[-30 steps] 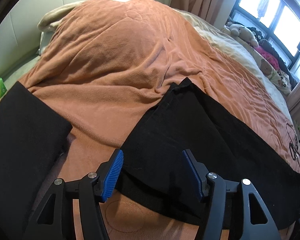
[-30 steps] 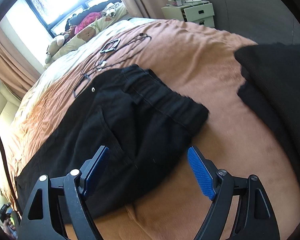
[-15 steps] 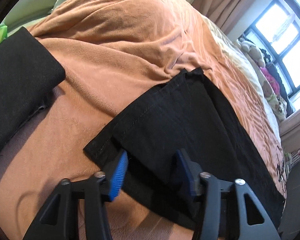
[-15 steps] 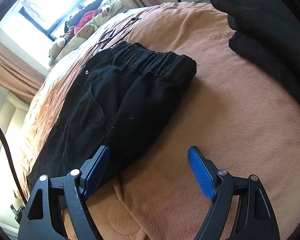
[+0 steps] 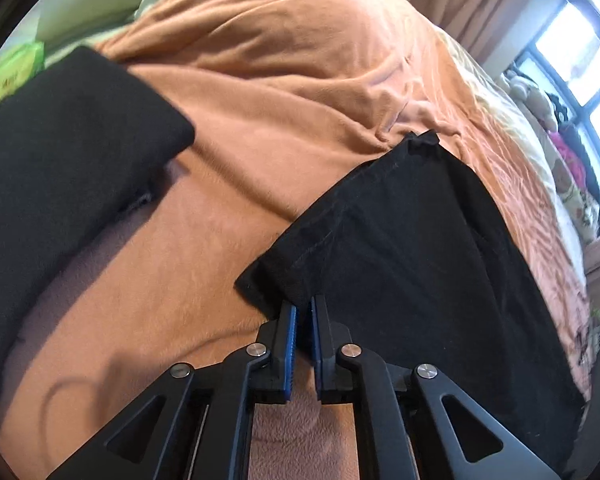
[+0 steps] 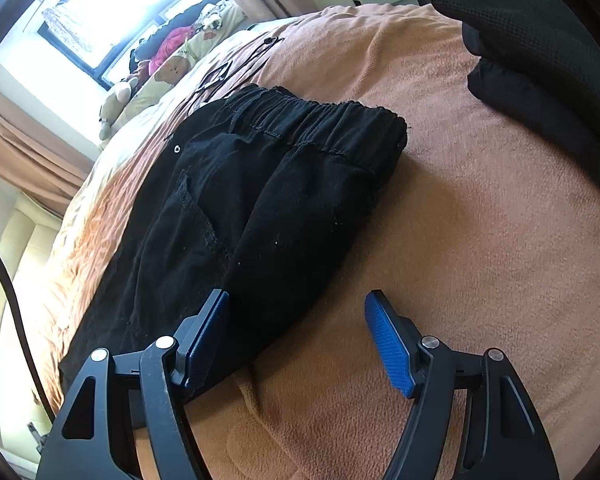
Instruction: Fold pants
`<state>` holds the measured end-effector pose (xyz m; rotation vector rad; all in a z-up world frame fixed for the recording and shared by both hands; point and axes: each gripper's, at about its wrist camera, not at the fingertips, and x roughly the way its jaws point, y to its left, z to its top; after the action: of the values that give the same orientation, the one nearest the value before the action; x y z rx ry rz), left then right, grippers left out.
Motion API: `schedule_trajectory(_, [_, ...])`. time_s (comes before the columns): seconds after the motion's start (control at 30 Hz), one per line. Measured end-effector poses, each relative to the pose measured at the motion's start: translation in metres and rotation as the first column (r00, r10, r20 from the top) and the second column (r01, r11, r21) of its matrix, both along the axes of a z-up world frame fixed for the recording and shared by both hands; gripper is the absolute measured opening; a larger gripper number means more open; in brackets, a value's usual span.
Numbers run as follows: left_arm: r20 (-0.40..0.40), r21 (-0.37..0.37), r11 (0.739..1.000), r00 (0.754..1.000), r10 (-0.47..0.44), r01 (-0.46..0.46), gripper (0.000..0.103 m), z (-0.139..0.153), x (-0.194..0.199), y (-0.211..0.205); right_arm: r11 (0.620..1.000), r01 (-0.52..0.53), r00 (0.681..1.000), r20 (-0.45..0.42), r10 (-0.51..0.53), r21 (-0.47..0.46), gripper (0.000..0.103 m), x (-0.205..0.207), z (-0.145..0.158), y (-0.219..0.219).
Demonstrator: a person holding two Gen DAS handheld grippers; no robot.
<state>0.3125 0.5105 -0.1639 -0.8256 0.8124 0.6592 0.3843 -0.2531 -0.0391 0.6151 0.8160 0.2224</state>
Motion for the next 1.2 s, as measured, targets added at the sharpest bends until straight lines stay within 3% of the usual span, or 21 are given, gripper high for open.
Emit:
schedule_trajectory(0.07, [0.013, -0.012, 1.0, 1.0, 0.001, -0.001, 0.022, -0.001, -0.007, -0.001, 1.0, -0.008, 1.0, -0.001, 0.008, 0.013, 0.069, 0.001, 0.0, -0.001])
schedule_trajectory(0.13, [0.013, -0.021, 1.0, 1.0, 0.001, -0.001, 0.046, -0.002, -0.013, -0.004, 0.999, -0.013, 1.0, 0.002, 0.013, 0.031, 0.069, 0.001, -0.001, -0.002])
schedule_trajectory(0.2, [0.044, -0.042, 0.999, 0.999, 0.0, 0.002, 0.05, -0.004, -0.02, -0.009, 0.999, -0.01, 1.0, 0.005, 0.01, 0.047, 0.069, 0.001, -0.003, -0.003])
schedule_trajectory(0.5, [0.097, -0.102, 0.995, 0.995, 0.006, 0.004, 0.05, -0.016, -0.005, -0.013, 0.997, -0.002, 1.0, 0.017, 0.001, 0.076, 0.069, 0.003, -0.009, 0.0])
schedule_trajectory(0.63, [0.131, -0.071, 0.997, 0.991, 0.03, -0.021, 0.047, -0.015, -0.001, -0.009, 0.997, 0.003, 1.0, 0.03, -0.006, 0.081, 0.069, 0.005, -0.01, 0.0])
schedule_trajectory(0.67, [0.148, -0.066, 0.997, 0.988, 0.04, -0.03, 0.044, -0.013, -0.002, -0.009, 0.997, 0.011, 0.999, 0.037, -0.014, 0.081, 0.065, 0.005, -0.01, -0.001])
schedule_trajectory(0.7, [0.168, -0.063, 0.997, 0.985, 0.044, -0.034, 0.04, -0.012, -0.003, -0.009, 0.997, 0.032, 0.998, 0.045, -0.035, 0.065, 0.053, 0.005, -0.009, -0.003])
schedule_trajectory(0.77, [0.189, -0.058, 0.998, 0.981, 0.037, -0.026, 0.04, -0.012, -0.005, -0.01, 0.996, 0.048, 0.997, 0.06, -0.052, 0.072, 0.044, 0.004, -0.009, -0.006])
schedule_trajectory(0.87, [0.184, -0.111, 0.994, 0.983, 0.021, -0.001, 0.04, -0.022, -0.007, -0.012, 0.991, 0.061, 0.996, 0.061, -0.069, 0.122, 0.044, 0.003, -0.015, -0.01])
schedule_trajectory(1.0, [0.198, -0.117, 0.993, 0.98, 0.026, -0.002, 0.04, -0.022, -0.007, -0.015, 0.966, 0.006, 0.999, 0.031, -0.014, 0.259, 0.044, 0.006, -0.033, -0.005])
schedule_trajectory(1.13, [0.215, -0.131, 0.991, 0.976, 0.039, -0.01, 0.04, -0.024, -0.003, -0.012, 0.976, -0.03, 0.999, 0.041, 0.022, 0.215, 0.044, 0.017, -0.033, 0.008])
schedule_trajectory(1.2, [0.195, -0.099, 0.995, 0.981, 0.022, -0.003, 0.04, -0.025, 0.003, -0.011, 0.976, -0.025, 0.999, 0.039, 0.016, 0.218, 0.044, 0.026, -0.035, 0.011])
